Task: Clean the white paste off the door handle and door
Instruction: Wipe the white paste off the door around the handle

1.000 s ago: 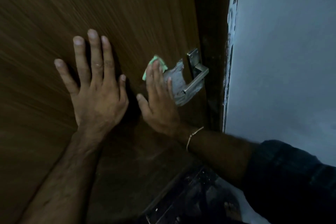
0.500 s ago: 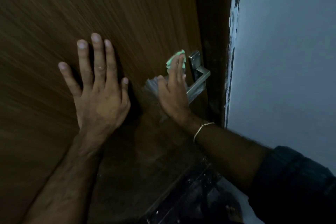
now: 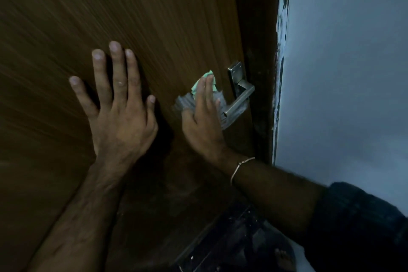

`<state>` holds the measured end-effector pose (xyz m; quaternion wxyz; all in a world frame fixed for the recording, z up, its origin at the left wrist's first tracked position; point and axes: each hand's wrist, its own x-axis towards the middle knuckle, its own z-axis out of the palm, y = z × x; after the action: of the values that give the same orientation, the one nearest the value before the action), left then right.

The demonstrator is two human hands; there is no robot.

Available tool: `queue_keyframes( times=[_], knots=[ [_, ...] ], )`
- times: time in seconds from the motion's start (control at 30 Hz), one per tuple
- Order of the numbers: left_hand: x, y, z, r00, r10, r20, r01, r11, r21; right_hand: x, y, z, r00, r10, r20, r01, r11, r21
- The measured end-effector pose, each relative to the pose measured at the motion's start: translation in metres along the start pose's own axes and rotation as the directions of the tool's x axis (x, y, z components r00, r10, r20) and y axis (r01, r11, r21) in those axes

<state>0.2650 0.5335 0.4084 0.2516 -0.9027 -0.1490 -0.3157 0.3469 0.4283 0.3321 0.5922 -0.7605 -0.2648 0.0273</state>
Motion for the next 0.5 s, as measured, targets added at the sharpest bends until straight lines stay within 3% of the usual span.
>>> queue_keyframes(
  times=[0.07, 0.17, 0.23, 0.3, 0.37, 0.43, 0.5],
  knots=[
    [0.001, 0.0, 0.001, 1.0, 0.009, 0.005, -0.009, 1.0, 0.007, -0.006, -0.007, 0.009, 0.997, -0.07, -0.026, 0.07, 0.998, -0.005],
    [-0.002, 0.0, 0.001, 1.0, 0.008, 0.004, -0.008, 1.0, 0.006, -0.021, 0.004, 0.022, 0.967, -0.246, 0.065, 0.253, 0.96, -0.121],
    [-0.002, -0.002, 0.001, 1.0, 0.013, 0.001, -0.013, 1.0, 0.022, -0.017, 0.011, 0.024, 0.979, -0.197, 0.051, 0.202, 0.967, -0.155],
    [0.0, -0.003, 0.002, 1.0, 0.025, 0.007, -0.025, 0.999, 0.039, -0.013, 0.003, 0.029, 0.992, -0.112, -0.049, 0.109, 0.992, -0.068],
    [-0.002, -0.001, 0.001, 1.0, 0.017, 0.009, -0.017, 1.0, 0.027, -0.021, 0.004, 0.037, 0.981, -0.188, -0.054, 0.179, 0.974, -0.137],
    [-0.006, 0.0, 0.001, 1.0, 0.011, 0.005, -0.011, 1.0, 0.029, -0.029, 0.014, 0.038, 0.968, -0.249, 0.028, 0.247, 0.933, -0.262],
    [-0.004, -0.001, 0.001, 1.0, 0.014, -0.001, -0.014, 0.999, 0.048, -0.028, 0.01, 0.035, 0.985, -0.171, -0.008, 0.165, 0.961, -0.222]
  ],
)
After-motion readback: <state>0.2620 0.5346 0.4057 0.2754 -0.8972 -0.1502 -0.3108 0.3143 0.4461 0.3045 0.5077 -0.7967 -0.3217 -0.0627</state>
